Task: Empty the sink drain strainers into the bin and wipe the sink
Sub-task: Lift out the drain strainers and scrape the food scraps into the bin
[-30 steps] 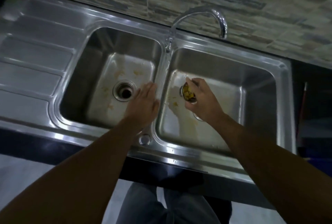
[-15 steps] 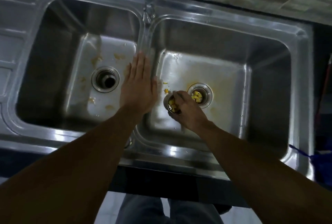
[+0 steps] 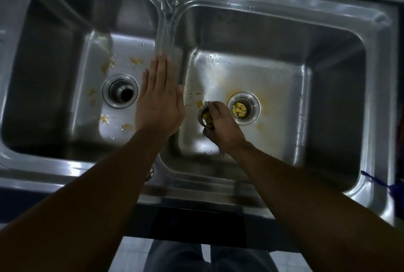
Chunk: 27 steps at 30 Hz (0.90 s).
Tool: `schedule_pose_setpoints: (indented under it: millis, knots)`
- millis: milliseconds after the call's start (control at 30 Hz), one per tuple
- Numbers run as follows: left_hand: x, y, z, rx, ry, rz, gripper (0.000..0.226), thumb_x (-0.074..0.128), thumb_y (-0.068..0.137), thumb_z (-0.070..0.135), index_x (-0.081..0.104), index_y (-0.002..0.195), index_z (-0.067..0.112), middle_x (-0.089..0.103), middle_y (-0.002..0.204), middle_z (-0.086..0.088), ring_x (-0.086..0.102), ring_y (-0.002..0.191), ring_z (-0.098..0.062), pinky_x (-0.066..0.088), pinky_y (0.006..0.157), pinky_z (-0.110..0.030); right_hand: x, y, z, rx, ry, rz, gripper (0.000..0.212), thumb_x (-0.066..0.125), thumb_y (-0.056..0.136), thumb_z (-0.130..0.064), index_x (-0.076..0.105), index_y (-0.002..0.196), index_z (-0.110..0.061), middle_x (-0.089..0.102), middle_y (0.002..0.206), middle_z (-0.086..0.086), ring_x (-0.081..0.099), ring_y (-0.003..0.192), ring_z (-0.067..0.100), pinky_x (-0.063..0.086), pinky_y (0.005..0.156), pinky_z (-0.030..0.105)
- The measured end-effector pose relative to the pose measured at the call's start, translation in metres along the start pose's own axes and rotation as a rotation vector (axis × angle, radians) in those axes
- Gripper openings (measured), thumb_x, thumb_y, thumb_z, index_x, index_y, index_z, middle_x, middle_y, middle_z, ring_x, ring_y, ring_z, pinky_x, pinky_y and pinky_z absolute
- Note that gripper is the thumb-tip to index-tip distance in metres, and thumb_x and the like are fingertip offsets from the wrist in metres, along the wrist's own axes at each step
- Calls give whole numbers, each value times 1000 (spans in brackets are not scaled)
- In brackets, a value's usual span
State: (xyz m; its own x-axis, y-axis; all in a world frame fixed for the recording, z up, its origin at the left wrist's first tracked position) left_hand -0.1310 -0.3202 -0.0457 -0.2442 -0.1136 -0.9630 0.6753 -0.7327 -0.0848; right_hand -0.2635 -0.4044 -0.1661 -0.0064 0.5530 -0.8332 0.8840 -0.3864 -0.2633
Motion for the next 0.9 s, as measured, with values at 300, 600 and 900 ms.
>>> schedule_pose_setpoints:
  millis: [300,600,900]
  knots:
    - [-4,0,2,1,-70,6,66,30,108,38,7,160,5,5,169,-17,2,157,-27,10,129,-45,-29,-28,73,393,306,253,47,42,105,-32,38,149,-15,39,155,9,40,142,29,40,113,40]
    - [-3,0,2,9,-51,23,71,33,106,43,9,160,3,7,168,-17,3,157,-28,13,128,-46,-4,-35,83,262,-78,-62,49,45,103,-23,39,149,-5,42,152,15,34,144,30,26,123,40]
    - [-1,0,-1,24,-29,40,75,36,104,46,8,160,4,8,169,-16,4,157,-29,14,128,-47,-9,-29,80,212,-232,-22,40,51,98,-20,55,135,-5,60,130,16,52,121,32,35,111,40]
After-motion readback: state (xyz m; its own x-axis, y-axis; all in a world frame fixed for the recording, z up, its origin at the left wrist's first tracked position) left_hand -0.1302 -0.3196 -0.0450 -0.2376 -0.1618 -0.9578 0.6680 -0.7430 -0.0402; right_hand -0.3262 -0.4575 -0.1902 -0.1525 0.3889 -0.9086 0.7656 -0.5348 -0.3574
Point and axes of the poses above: each hand's wrist, its own y-axis towards the middle knuckle, its own x-axis out of the palm, z = x × y, the point moved 10 cm from there along y, towards the middle knuckle
